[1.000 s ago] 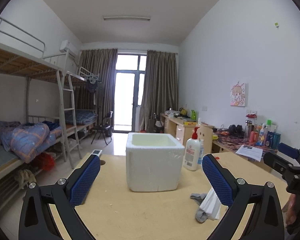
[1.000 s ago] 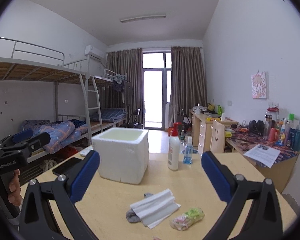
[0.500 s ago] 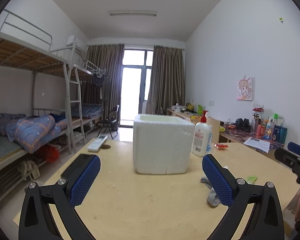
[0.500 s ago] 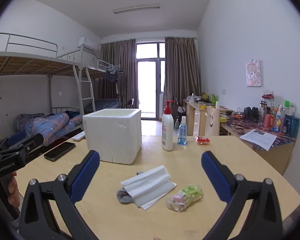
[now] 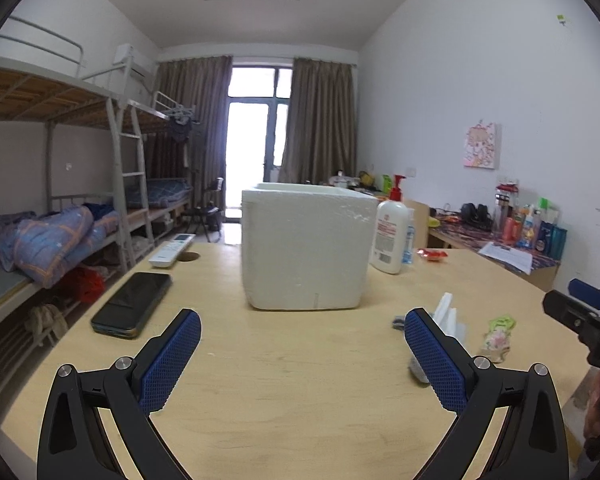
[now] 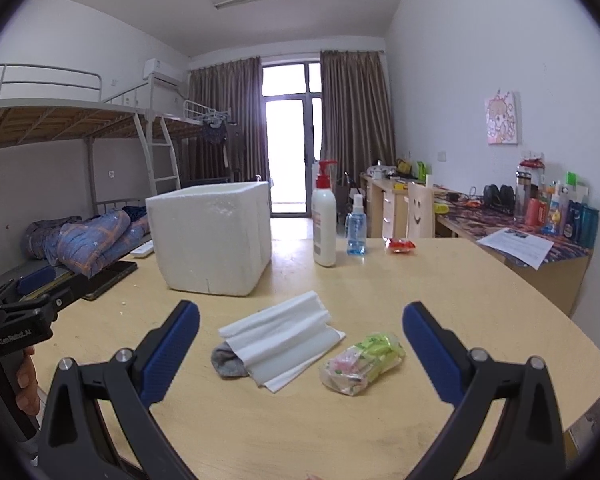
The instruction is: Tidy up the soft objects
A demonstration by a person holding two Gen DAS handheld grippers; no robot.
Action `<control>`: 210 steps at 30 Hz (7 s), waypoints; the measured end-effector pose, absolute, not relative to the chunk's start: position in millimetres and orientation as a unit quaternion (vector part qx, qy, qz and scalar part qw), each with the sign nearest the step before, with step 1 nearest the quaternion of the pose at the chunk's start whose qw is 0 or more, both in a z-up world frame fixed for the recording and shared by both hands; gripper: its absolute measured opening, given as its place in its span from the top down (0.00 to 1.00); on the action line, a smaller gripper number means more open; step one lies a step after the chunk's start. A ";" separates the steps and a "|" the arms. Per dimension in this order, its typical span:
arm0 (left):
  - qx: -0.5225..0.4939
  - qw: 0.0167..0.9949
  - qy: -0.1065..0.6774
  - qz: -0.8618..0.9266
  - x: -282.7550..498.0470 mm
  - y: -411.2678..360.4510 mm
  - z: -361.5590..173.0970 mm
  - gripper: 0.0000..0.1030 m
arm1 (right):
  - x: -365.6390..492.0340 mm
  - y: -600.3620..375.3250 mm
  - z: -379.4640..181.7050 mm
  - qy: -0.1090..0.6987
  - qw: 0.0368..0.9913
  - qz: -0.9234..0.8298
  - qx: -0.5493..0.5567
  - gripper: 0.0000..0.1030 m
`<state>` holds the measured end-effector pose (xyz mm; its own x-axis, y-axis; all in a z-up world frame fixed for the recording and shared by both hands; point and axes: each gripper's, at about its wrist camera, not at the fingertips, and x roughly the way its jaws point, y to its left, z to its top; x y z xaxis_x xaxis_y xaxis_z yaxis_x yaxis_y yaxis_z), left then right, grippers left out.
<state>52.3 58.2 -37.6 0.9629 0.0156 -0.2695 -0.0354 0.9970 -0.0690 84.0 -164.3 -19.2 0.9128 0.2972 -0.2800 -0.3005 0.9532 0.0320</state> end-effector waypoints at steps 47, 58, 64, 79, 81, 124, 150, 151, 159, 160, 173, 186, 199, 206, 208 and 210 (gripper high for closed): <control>-0.007 0.919 0.330 -0.216 181.3 -49.3 -59.2 0.11 | 134.4 -220.6 -50.3 0.221 0.971 0.086 0.012 0.00; 0.001 0.896 0.391 -0.210 199.7 -47.8 -83.0 0.35 | 145.2 -219.8 -56.2 0.237 0.967 0.091 0.010 0.00; 0.004 0.890 0.399 -0.220 198.3 -46.0 -86.0 0.64 | 150.1 -217.7 -59.2 0.246 0.964 0.099 0.010 0.00; 0.008 0.891 0.378 -0.252 191.3 -47.4 -81.0 0.93 | 162.2 -206.9 -62.5 0.272 0.955 0.120 0.006 0.00; 0.005 0.892 0.374 -0.254 191.0 -46.6 -80.0 0.93 | 165.1 -205.2 -63.5 0.281 0.952 0.122 0.007 0.00; 0.012 0.904 0.307 -0.298 174.5 -49.3 -64.1 0.93 | 177.8 -203.8 -80.6 0.357 0.928 0.103 0.029 0.64; 0.066 0.874 0.371 -0.306 177.6 -68.3 -87.1 0.97 | 176.2 -198.2 -81.9 0.363 0.927 0.097 0.011 0.66; 0.065 0.875 0.370 -0.306 177.3 -67.7 -86.8 0.97 | 175.5 -198.4 -81.7 0.362 0.927 0.097 0.013 0.66; 0.055 0.883 0.353 -0.303 176.1 -65.2 -80.0 0.97 | 167.4 -206.5 -70.3 0.346 0.933 0.096 0.029 0.68; 0.056 0.885 0.351 -0.301 175.8 -65.3 -78.4 0.97 | 166.3 -207.0 -68.3 0.343 0.934 0.095 0.029 0.68; 0.053 0.912 0.295 -0.280 161.9 -54.2 -36.3 0.97 | 152.7 -213.2 -42.9 0.301 0.949 0.090 0.037 0.68; 0.043 0.944 0.245 -0.216 143.2 -9.0 -2.9 0.98 | 144.6 -204.5 -32.9 0.282 0.953 0.105 0.030 0.68; 0.023 0.967 0.225 -0.121 116.7 49.8 4.8 0.98 | 139.7 -174.9 -26.4 0.271 0.952 0.139 0.012 0.68; 0.021 0.957 0.275 -0.094 124.8 65.2 -23.4 0.97 | 141.7 -160.6 -27.8 0.277 0.949 0.153 -0.002 0.68; 0.019 0.952 0.290 -0.093 127.9 66.7 -31.1 0.95 | 142.1 -159.2 -28.2 0.279 0.948 0.155 -0.005 0.68; 0.020 0.950 0.298 -0.091 128.8 68.4 -37.4 0.80 | 143.3 -157.3 -29.1 0.282 0.947 0.155 -0.008 0.68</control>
